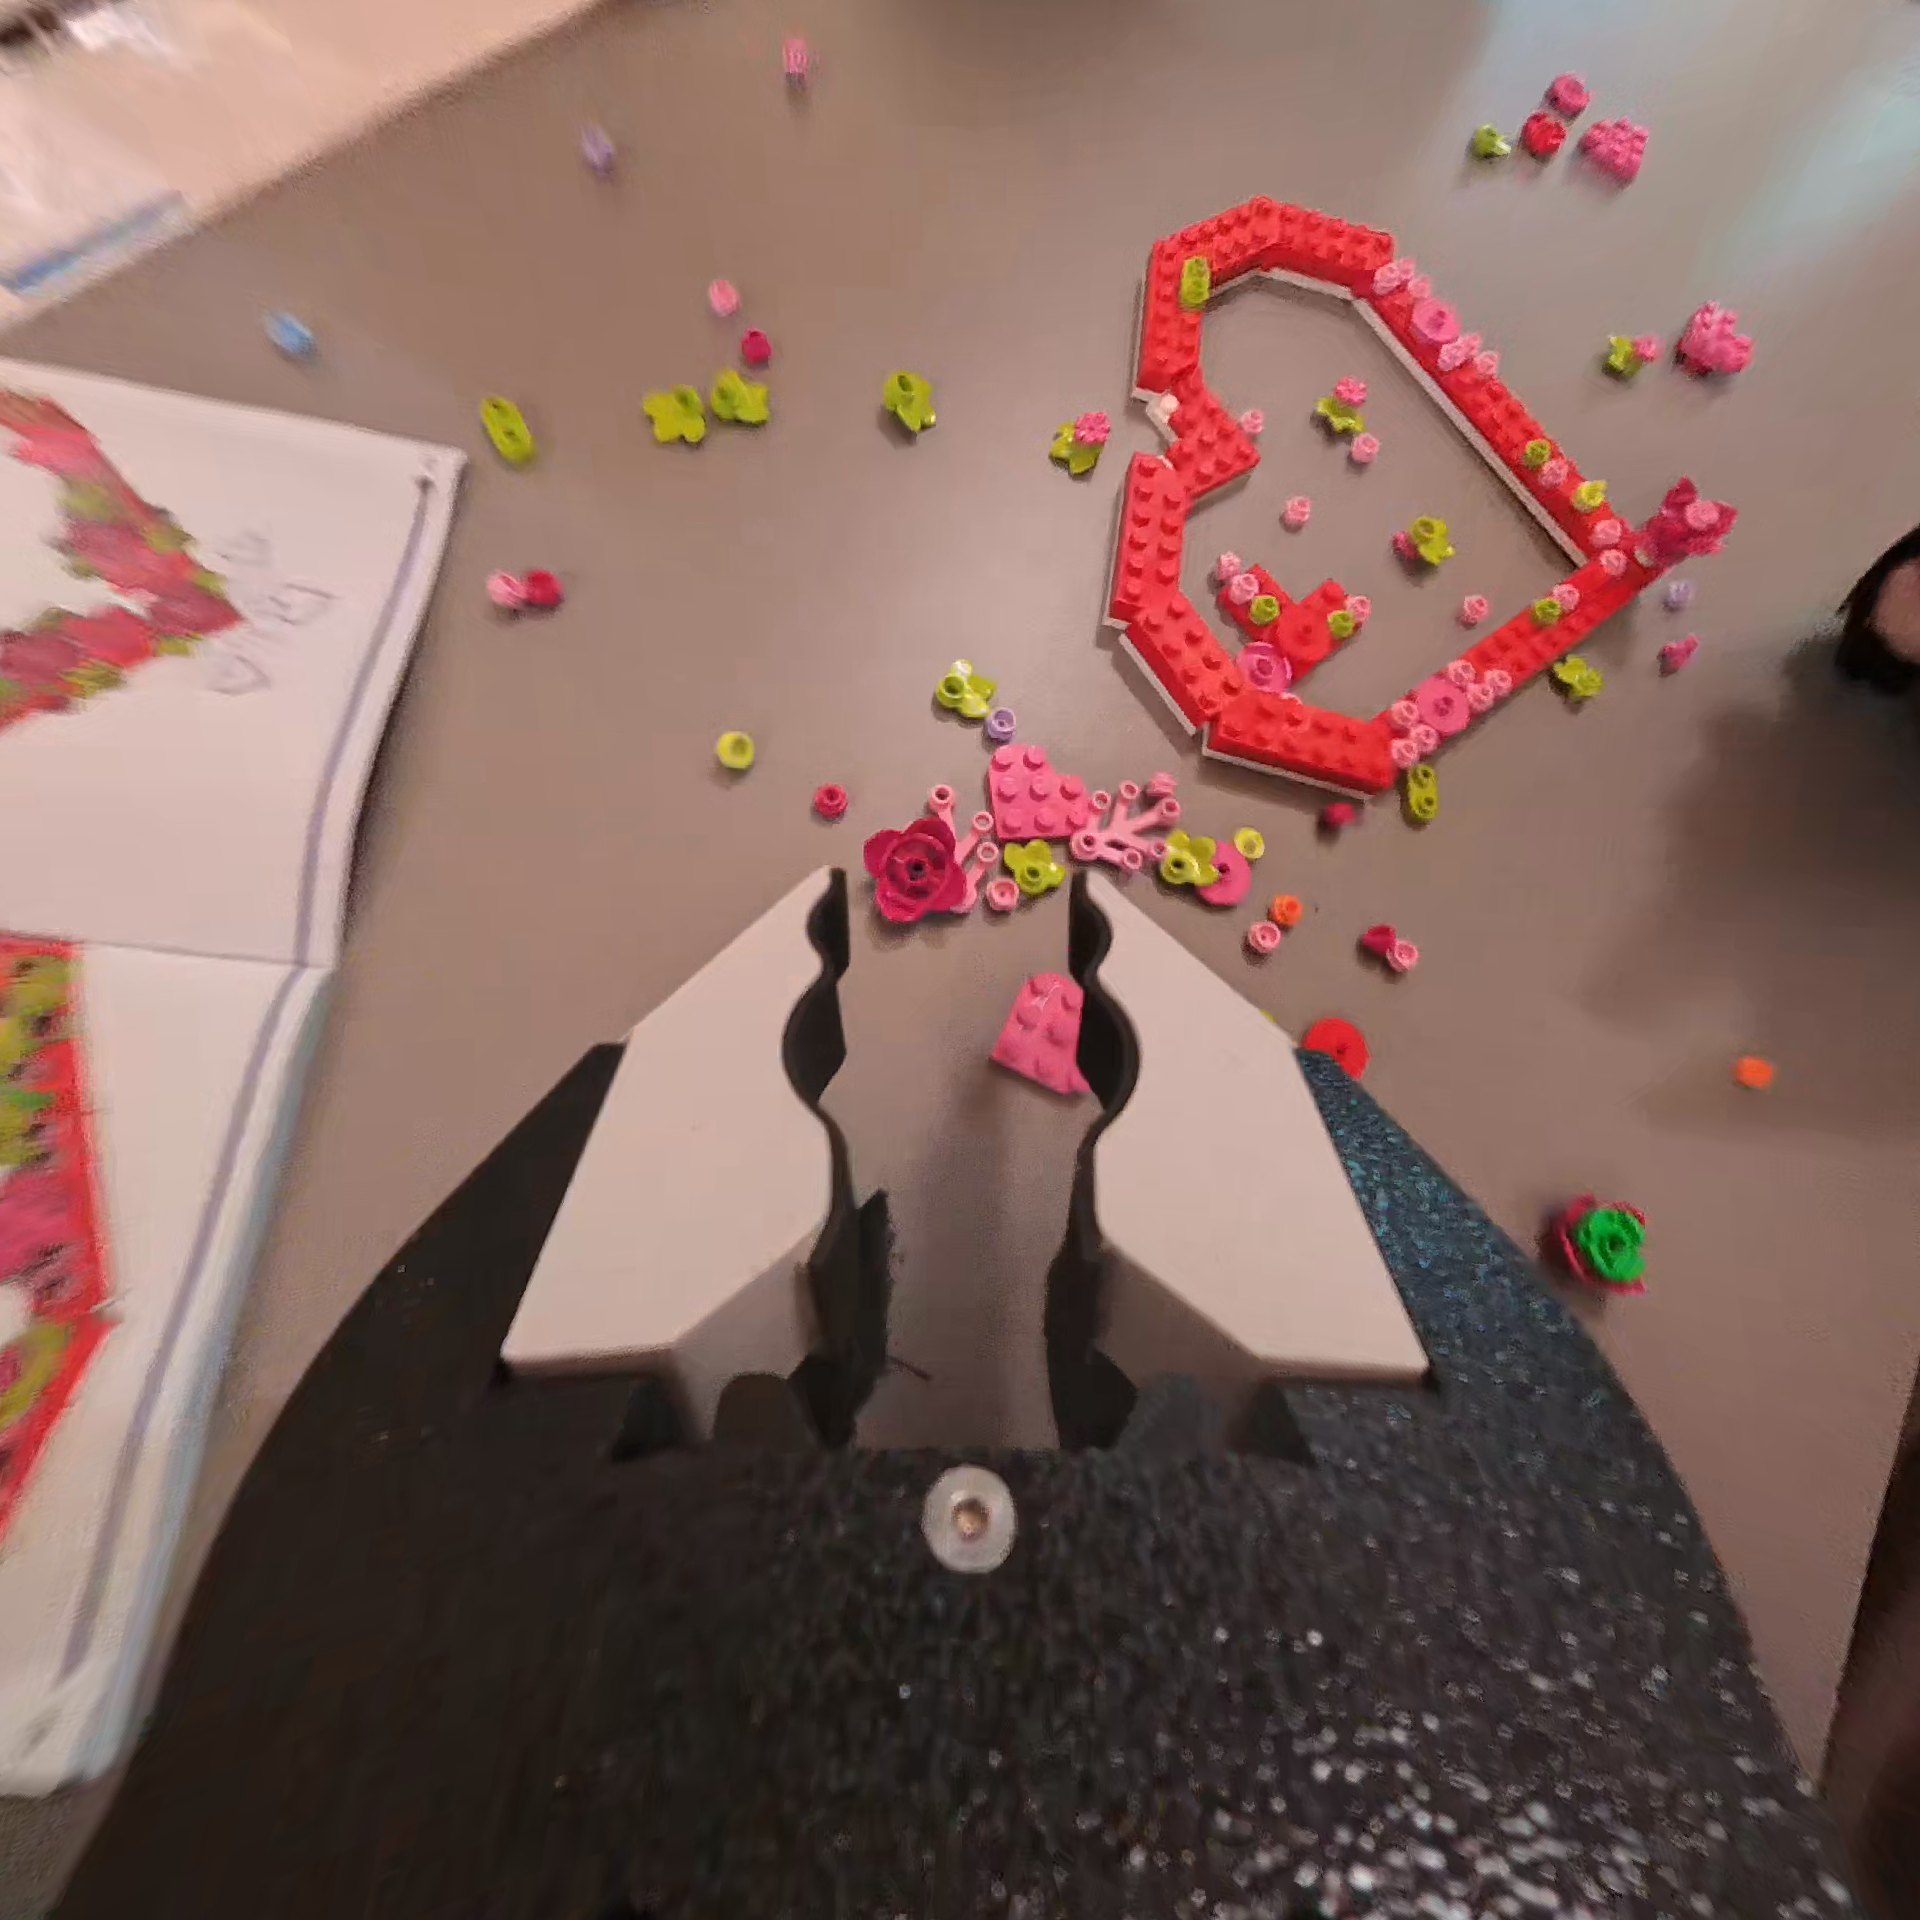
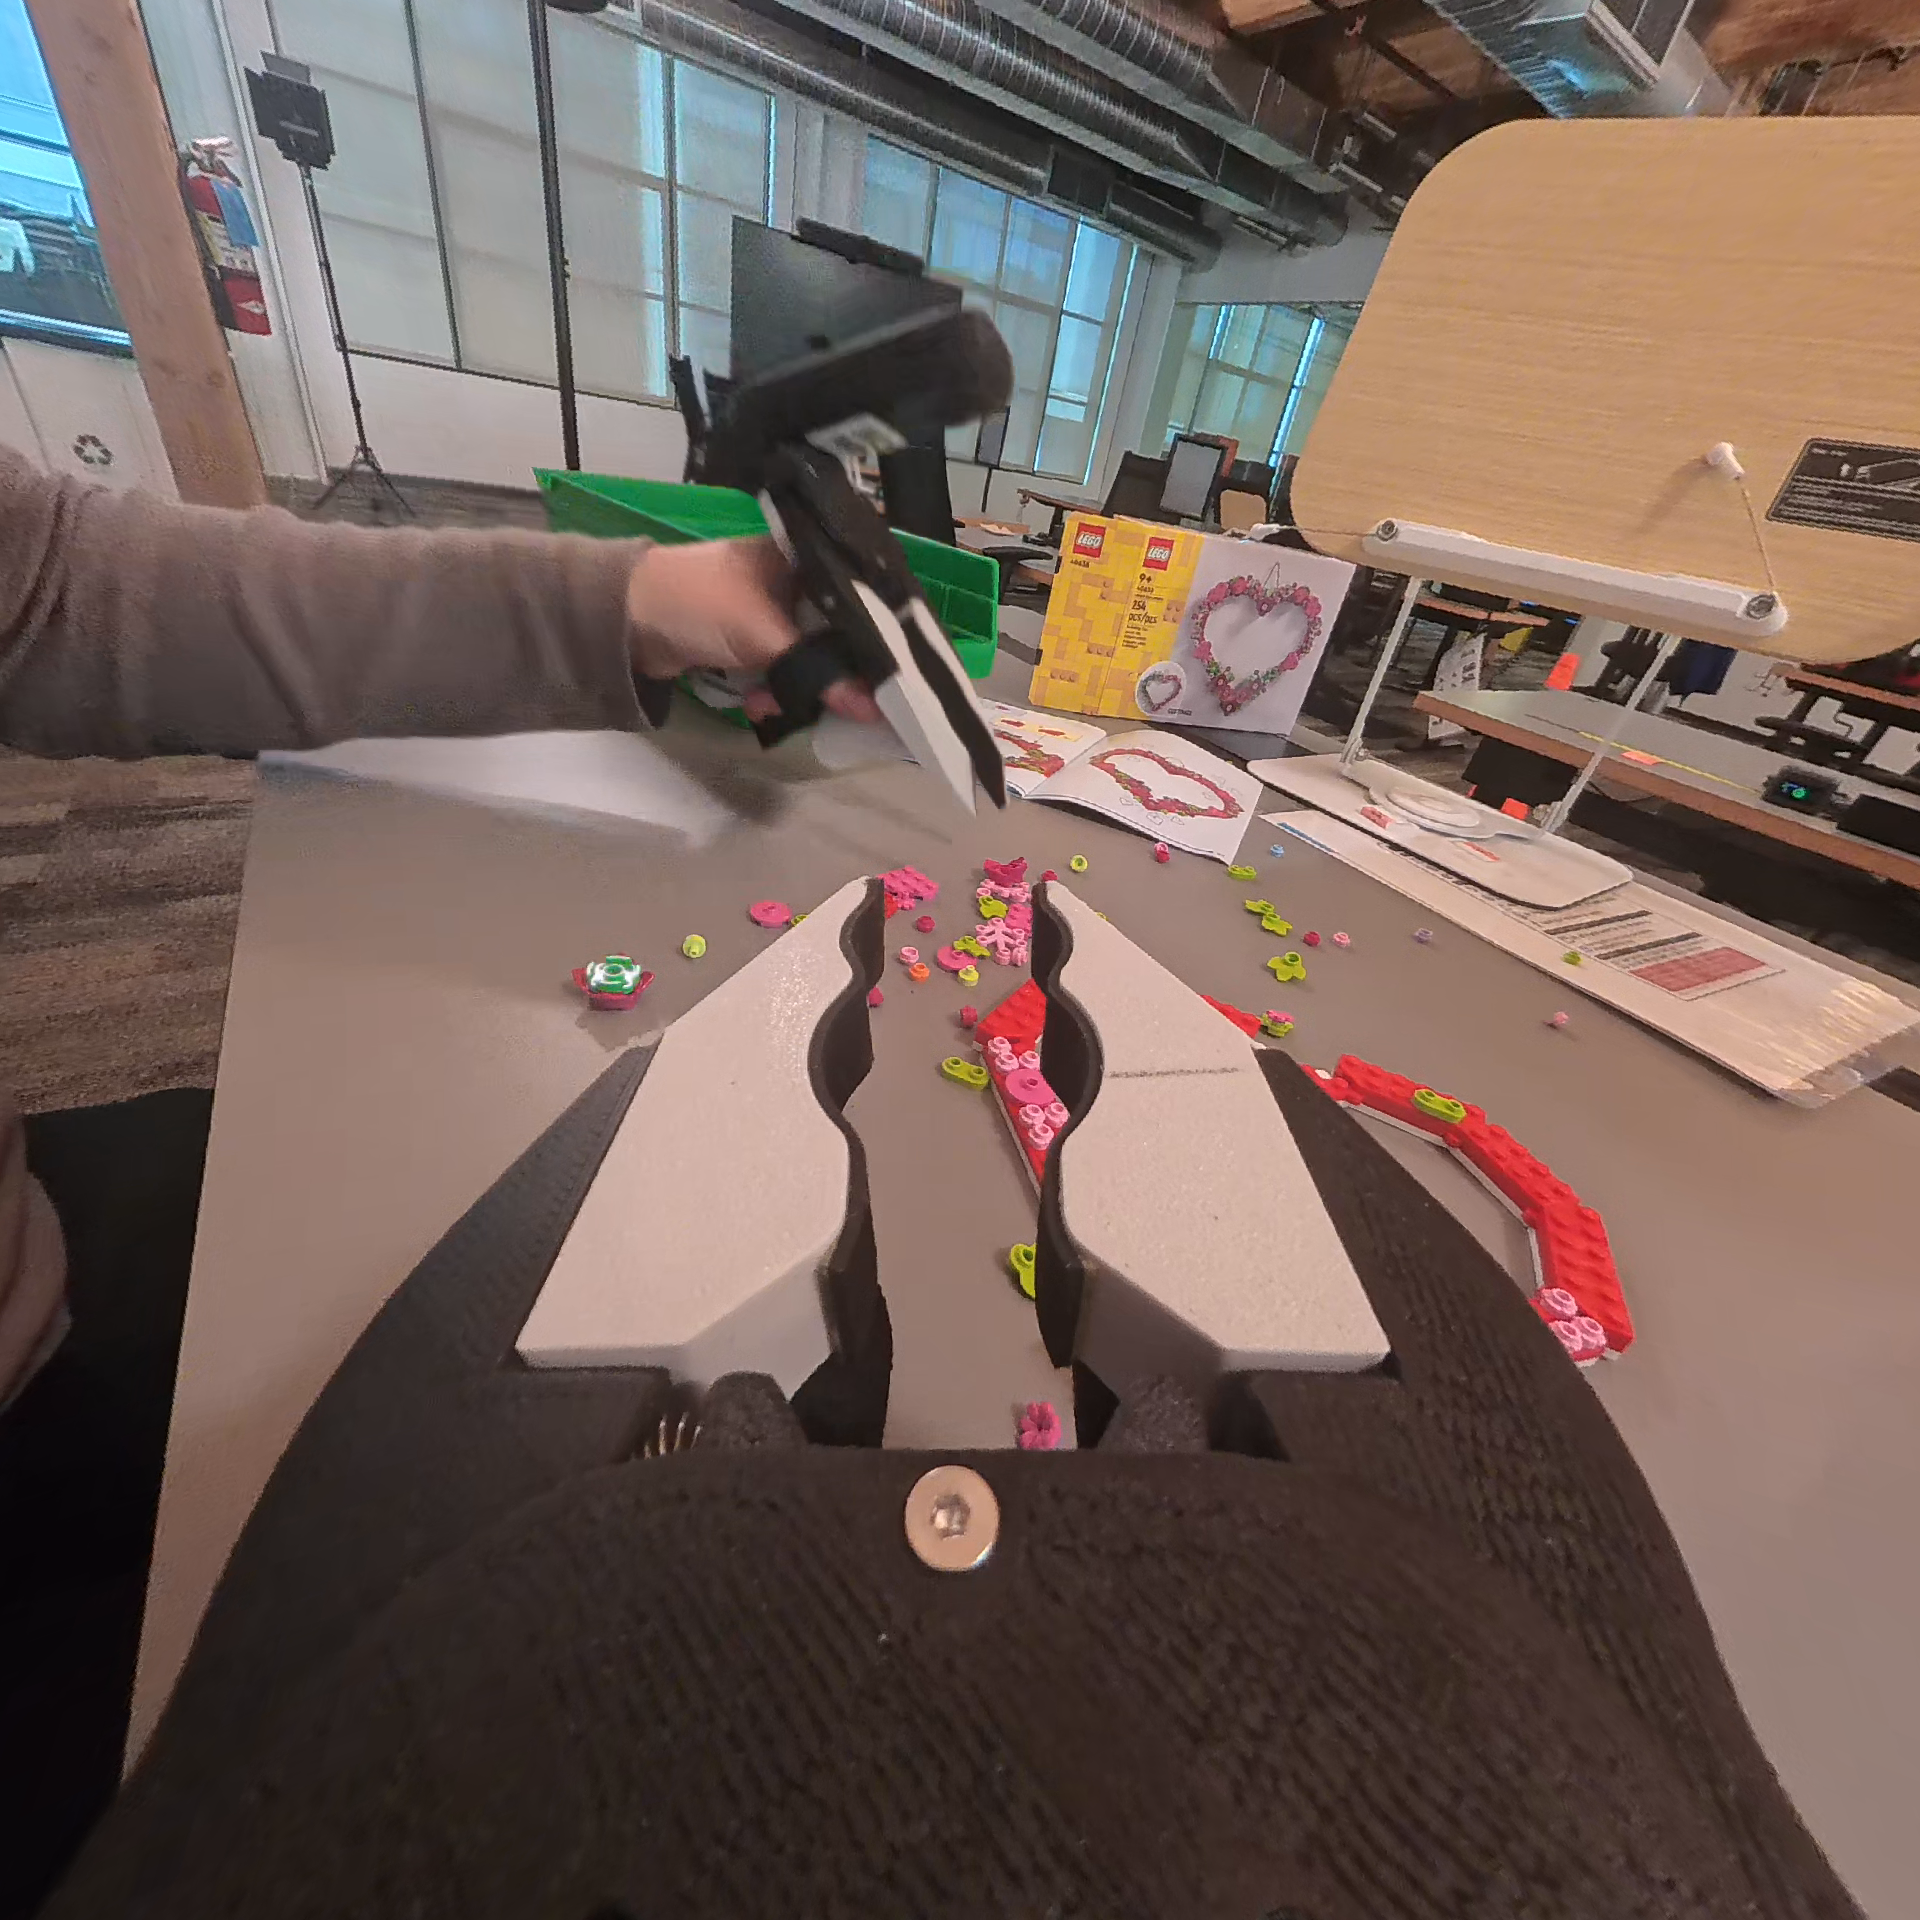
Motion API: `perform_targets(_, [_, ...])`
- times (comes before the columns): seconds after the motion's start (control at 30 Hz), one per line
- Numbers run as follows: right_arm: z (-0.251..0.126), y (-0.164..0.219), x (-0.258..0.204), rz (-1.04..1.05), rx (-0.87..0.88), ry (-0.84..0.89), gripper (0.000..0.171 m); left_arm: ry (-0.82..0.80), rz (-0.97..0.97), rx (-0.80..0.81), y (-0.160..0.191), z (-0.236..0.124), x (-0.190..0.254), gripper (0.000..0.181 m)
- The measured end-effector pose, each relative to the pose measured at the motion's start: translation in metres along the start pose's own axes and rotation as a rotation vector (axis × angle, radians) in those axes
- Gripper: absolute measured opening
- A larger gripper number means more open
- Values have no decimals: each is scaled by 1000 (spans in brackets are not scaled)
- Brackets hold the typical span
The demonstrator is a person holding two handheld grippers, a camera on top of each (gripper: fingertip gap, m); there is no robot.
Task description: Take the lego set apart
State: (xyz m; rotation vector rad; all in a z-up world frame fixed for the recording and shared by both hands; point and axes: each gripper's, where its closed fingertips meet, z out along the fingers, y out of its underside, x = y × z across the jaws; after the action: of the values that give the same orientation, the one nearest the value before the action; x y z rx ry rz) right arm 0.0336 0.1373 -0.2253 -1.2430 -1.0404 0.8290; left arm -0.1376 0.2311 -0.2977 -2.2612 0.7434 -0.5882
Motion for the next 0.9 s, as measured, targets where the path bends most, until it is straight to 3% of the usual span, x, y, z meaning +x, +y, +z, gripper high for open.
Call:
perform_targets(0.03, [0,0,0,-1,0,-2,26,11,-30,-2,2,9,-2,41])
perform_targets(0.13, [0,0,-1,-1,0,-8,26,13,-80,-20,6,23,-10,44])
perform_targets(0.27, [0,0,-2,-2,-1,-16,26,14,-74,-26,8,26,-11,16])
perform_targets(0.37, [1,0,-3,-5,-3,-19,26,-18,-34,5,2,12,-10,16])
perform_targets(0.5, [1,0,-3,-5,-2,-20,26,-205,22,240,-34,-64,-25,15])
perform_targets(0.6, [1,1,-3,-2,-5,-23,26,-568,25,384,-43,-158,-71,15])
perform_targets(0.7, [1,1,-3,0,-5,-25,26,-903,-14,354,-23,-232,-119,15])
perform_targets(0.73, [2,1,-3,1,-5,-24,26,-964,-59,301,-12,-245,-133,22])
perform_targets(0.83, [2,1,-3,2,-7,-24,26,-1021,-226,155,23,-257,-163,73])
perform_targets(0.9, [2,1,-3,1,-9,-23,26,-1003,-267,116,32,-254,-168,84])
